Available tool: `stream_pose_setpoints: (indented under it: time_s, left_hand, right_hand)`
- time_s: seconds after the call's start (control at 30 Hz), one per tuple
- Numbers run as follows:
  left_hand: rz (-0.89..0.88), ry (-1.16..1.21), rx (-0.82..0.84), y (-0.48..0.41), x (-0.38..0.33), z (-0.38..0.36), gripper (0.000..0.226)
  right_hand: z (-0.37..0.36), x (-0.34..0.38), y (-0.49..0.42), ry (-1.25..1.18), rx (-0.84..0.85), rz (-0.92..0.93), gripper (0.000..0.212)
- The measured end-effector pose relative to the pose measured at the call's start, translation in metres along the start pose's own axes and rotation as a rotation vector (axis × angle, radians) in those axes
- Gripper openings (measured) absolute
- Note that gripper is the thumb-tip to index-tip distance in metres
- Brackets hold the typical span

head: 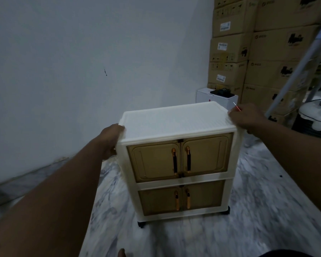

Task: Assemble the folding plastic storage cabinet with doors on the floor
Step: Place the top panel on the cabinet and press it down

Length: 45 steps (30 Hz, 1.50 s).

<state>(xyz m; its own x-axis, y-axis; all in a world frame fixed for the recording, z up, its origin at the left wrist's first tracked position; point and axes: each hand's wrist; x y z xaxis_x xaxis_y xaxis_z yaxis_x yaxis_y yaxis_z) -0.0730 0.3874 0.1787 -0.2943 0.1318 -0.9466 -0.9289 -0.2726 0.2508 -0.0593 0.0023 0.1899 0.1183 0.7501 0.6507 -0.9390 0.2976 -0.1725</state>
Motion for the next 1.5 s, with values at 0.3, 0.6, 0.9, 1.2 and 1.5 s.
stream_pose_setpoints:
  time_s: [0.3,0.6,0.9,1.2,1.5]
  left_hand:
    - [-0.072,-0.236,-0.046,0.006,-0.003,-0.002,0.034]
    - [-0.390,-0.636,-0.050,0.017,-0.002,-0.013,0.064]
    - [-0.501,-0.722,-0.151,0.013,0.008,-0.013,0.059]
    - [-0.724,-1.042,-0.091,0.024,0.002,-0.020,0.074]
    - [-0.680,-1.141,-0.046,0.040,0.001,-0.029,0.089]
  right_hand:
    - [-0.001,0.007,-0.003,0.204,-0.011,-0.024,0.032]
    - [-0.007,0.003,0.004,0.244,-0.048,0.004,0.026]
    - [-0.011,0.003,0.013,0.187,-0.124,0.050,0.035]
    - [-0.009,0.018,0.026,0.443,-0.128,0.315,0.054]
    - [-0.005,0.020,0.036,0.616,-0.069,0.421,0.059]
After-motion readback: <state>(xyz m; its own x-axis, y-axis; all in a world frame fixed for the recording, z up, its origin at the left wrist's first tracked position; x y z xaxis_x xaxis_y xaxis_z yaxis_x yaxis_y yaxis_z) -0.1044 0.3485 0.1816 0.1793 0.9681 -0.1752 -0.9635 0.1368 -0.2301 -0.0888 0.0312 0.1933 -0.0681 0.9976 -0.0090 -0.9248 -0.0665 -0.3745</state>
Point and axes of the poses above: each hand's wrist, its own y-axis away from the middle knuckle, its own z-axis out of the back of the hand, x = y × z, and after that the axes turned 3 degrees about y, right-handed
